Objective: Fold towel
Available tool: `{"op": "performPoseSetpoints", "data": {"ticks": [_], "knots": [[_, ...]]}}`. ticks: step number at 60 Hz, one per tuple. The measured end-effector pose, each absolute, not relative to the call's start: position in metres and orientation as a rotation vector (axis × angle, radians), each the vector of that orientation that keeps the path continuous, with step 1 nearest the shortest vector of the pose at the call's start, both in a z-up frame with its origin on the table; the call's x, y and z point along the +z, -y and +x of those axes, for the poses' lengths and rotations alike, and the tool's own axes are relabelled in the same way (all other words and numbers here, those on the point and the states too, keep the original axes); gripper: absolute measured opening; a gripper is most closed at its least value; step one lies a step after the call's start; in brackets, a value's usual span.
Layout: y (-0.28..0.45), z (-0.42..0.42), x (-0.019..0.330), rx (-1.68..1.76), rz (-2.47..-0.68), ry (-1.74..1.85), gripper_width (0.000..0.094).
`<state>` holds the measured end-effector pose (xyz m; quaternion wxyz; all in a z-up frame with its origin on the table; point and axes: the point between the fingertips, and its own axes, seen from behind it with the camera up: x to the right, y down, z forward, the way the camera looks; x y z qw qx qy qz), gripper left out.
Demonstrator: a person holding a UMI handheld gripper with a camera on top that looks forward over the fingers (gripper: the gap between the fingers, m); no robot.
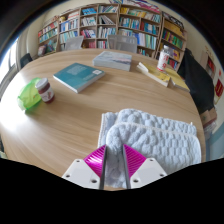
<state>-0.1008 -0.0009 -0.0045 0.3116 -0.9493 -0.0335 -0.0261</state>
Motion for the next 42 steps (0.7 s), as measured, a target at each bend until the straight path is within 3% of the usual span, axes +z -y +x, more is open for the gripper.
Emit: {"op": "performPoseSetpoints", "data": {"ticks": [2,11,22,32,42], "knots": [[0.005,-0.094,-0.016,-0.128,-2.526,0.092,0.0224],[0.002,-0.099,-0.018,-0.163,-2.441,0.192,0.0057],[0.004,-0.099,-0.012,-0.014,-2.462,0.116,0.0016],[-0.009,-0.078,0.066,0.105,-2.341,0.08,0.0012],[-0.007,0.004,0.133,0.173,-2.256,-0.074,0.0012]]}}
